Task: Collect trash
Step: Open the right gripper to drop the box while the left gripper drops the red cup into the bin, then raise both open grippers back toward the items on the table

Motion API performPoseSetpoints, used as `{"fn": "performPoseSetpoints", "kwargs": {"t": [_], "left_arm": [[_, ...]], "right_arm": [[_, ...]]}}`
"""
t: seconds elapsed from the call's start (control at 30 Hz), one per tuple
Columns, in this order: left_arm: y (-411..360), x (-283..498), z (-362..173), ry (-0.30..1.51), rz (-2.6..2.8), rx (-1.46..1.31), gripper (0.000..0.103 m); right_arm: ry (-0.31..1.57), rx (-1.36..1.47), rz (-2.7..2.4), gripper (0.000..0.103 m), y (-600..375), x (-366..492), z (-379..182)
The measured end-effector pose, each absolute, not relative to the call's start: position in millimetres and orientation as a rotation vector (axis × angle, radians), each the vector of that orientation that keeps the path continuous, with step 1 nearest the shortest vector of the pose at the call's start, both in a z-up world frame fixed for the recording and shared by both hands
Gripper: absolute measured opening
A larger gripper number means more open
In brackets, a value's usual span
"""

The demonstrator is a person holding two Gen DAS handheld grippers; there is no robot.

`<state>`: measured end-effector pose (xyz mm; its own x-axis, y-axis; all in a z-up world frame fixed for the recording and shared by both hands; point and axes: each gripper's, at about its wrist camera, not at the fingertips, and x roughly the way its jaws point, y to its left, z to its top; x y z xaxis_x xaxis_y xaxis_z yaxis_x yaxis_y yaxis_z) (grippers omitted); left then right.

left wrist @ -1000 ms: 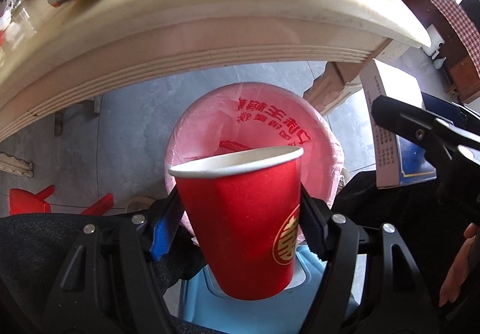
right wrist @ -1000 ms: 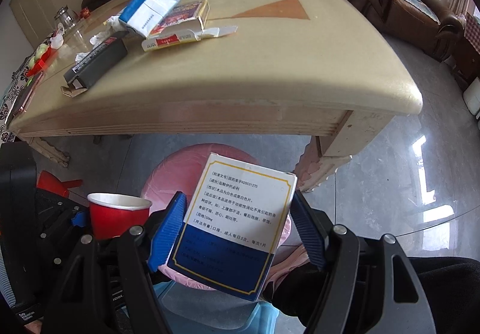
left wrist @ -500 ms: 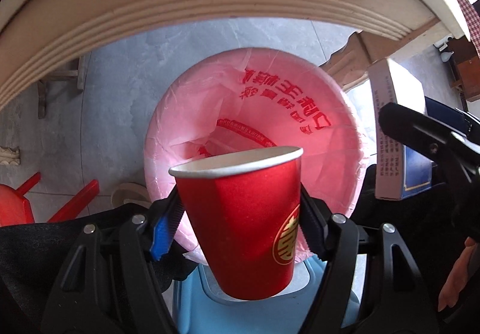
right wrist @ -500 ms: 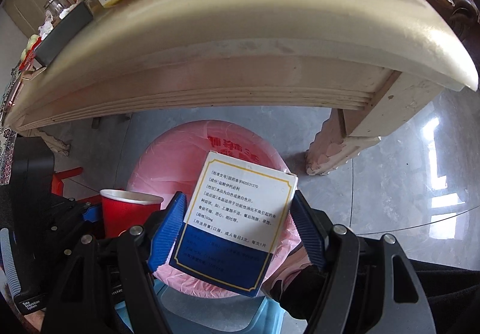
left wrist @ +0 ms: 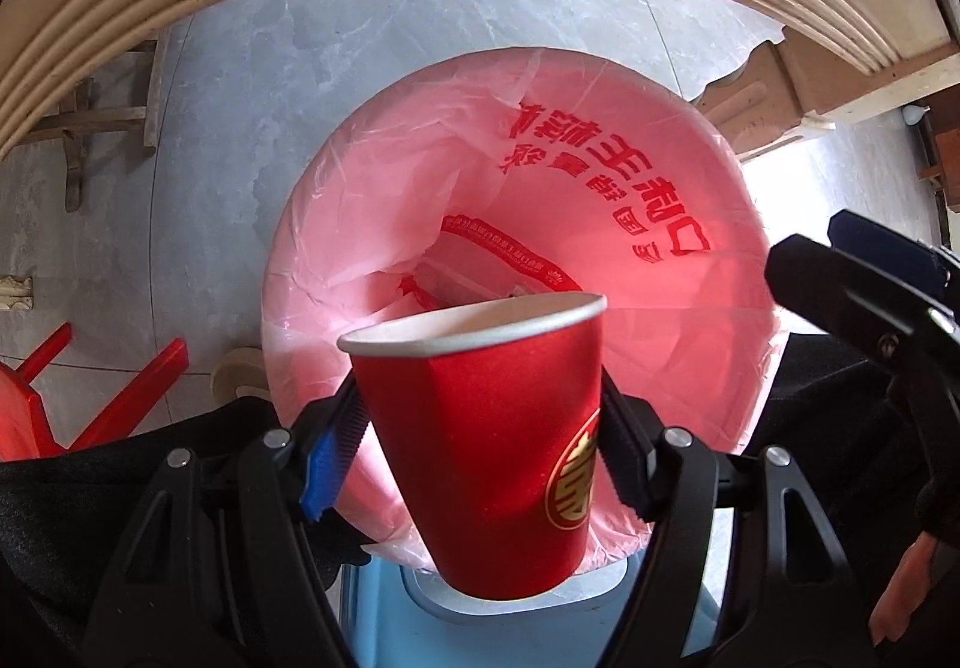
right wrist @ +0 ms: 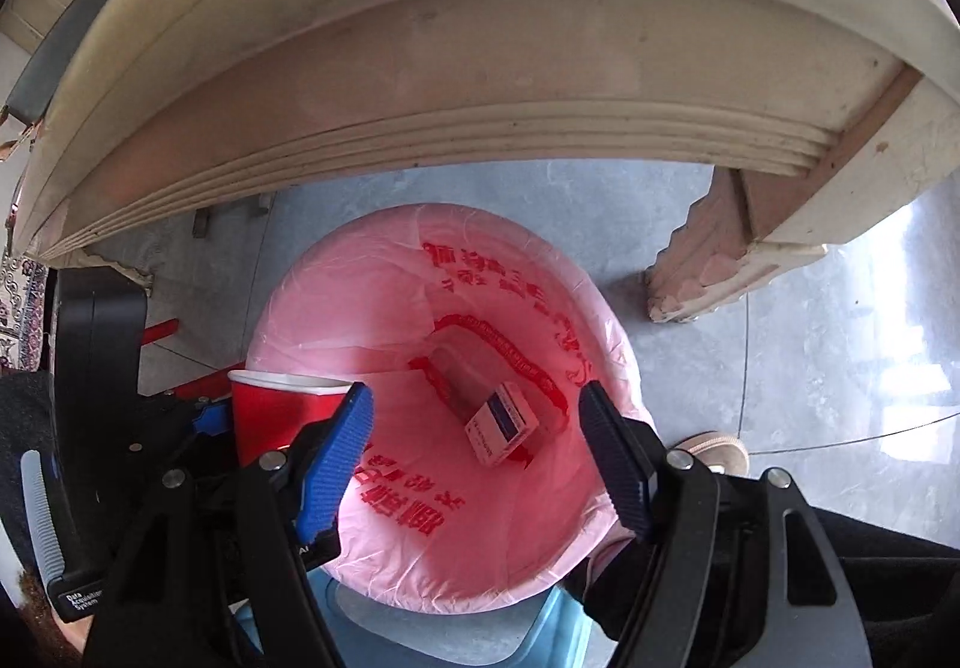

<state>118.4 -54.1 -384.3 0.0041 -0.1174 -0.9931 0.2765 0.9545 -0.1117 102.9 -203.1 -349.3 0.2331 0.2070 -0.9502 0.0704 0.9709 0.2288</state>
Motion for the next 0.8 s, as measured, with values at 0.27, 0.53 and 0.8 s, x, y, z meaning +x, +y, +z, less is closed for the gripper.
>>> {"fn": "performPoseSetpoints", "kwargs": {"t": [0.27, 0.53, 0.8], "left_arm": [[-61.7, 119.7, -390.8, 1.558, -0.311, 0.178, 0.076], [-65.9, 120.1, -391.2, 1.555, -0.302, 0.21, 0.079], [-68.6, 117.9, -387.5, 1.541, -0.304, 0.219, 0.08]], "right_arm": [[1.347, 0.243, 0.079, 0.07, -205.6, 103.6, -349.4], [1.345, 0.246, 0.067, 0.077, -209.5, 103.9, -348.3], [1.339, 0.253, 0.067, 0.078, -212.4, 104.1, -343.7]]}}
